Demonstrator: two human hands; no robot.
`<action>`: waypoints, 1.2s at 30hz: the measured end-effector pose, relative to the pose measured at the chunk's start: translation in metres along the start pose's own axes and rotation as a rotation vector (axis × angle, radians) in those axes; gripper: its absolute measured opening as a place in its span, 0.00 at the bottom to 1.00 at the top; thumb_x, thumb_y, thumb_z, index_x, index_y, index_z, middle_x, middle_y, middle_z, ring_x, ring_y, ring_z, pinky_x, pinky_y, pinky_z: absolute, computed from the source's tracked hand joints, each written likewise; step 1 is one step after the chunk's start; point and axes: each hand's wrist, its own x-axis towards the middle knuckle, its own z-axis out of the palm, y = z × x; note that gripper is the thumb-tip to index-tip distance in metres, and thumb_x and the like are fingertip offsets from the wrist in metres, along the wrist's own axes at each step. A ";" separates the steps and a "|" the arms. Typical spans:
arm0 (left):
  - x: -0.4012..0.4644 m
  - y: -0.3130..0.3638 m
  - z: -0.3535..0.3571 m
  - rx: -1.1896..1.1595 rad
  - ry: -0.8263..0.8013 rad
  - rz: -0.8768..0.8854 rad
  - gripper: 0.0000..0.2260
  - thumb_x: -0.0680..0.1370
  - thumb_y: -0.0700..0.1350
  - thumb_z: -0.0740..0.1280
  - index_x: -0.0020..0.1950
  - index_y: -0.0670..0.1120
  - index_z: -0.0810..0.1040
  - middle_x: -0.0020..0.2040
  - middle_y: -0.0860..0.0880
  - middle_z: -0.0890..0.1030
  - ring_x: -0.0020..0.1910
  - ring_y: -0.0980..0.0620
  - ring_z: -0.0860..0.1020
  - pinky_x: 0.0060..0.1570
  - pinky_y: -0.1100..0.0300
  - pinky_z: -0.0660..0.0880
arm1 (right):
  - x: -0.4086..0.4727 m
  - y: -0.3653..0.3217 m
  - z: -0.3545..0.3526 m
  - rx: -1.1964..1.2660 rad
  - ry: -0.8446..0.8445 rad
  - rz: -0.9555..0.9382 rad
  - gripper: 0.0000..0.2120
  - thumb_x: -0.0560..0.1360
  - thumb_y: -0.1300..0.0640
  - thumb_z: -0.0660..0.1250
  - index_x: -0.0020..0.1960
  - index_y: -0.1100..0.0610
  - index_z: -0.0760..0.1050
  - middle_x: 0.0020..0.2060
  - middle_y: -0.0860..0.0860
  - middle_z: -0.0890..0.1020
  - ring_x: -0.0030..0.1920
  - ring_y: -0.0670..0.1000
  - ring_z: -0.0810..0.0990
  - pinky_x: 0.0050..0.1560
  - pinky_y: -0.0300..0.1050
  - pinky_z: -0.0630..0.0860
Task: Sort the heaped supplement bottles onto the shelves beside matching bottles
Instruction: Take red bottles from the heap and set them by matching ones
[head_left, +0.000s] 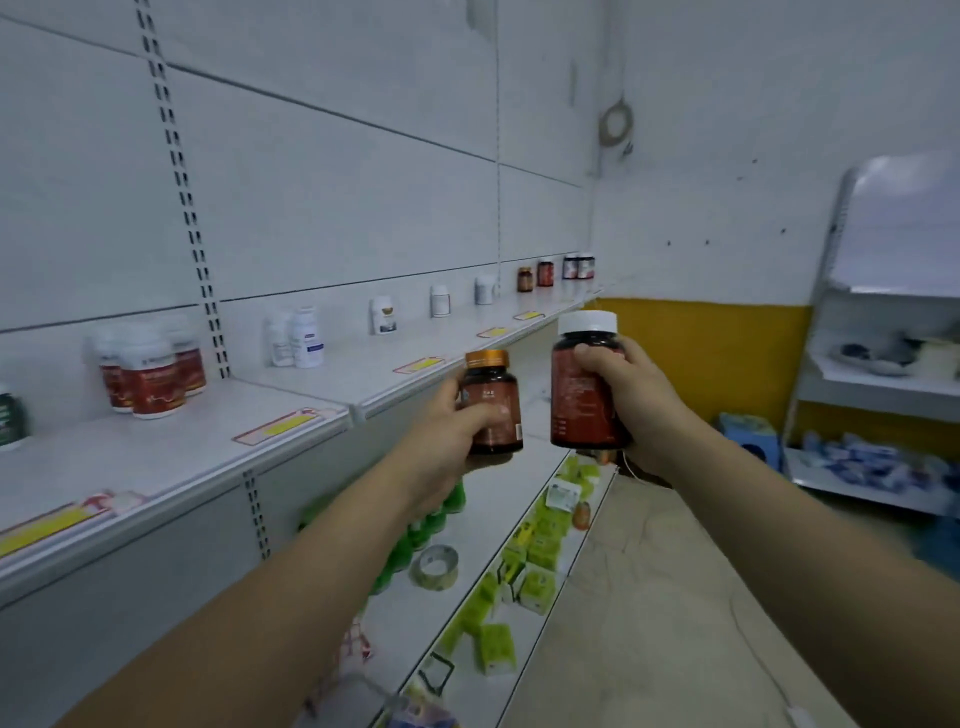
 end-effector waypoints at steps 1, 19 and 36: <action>0.021 -0.008 0.016 -0.008 -0.017 -0.003 0.20 0.77 0.32 0.59 0.65 0.49 0.66 0.52 0.43 0.76 0.46 0.44 0.77 0.50 0.46 0.76 | 0.018 0.003 -0.020 -0.008 0.014 0.001 0.16 0.75 0.49 0.68 0.60 0.51 0.69 0.50 0.55 0.79 0.48 0.57 0.82 0.44 0.54 0.80; 0.402 -0.109 0.221 -0.070 -0.144 -0.037 0.24 0.77 0.31 0.58 0.69 0.52 0.63 0.55 0.41 0.75 0.50 0.41 0.79 0.54 0.43 0.77 | 0.342 0.048 -0.289 0.191 -0.009 0.137 0.14 0.77 0.50 0.59 0.56 0.58 0.73 0.43 0.55 0.80 0.43 0.56 0.81 0.46 0.53 0.79; 0.827 -0.166 0.288 0.042 -0.048 0.044 0.26 0.73 0.28 0.63 0.66 0.49 0.63 0.56 0.42 0.74 0.50 0.44 0.77 0.54 0.43 0.77 | 0.762 0.103 -0.396 -0.027 -0.013 0.023 0.17 0.76 0.51 0.66 0.62 0.55 0.71 0.49 0.55 0.82 0.46 0.55 0.83 0.44 0.50 0.79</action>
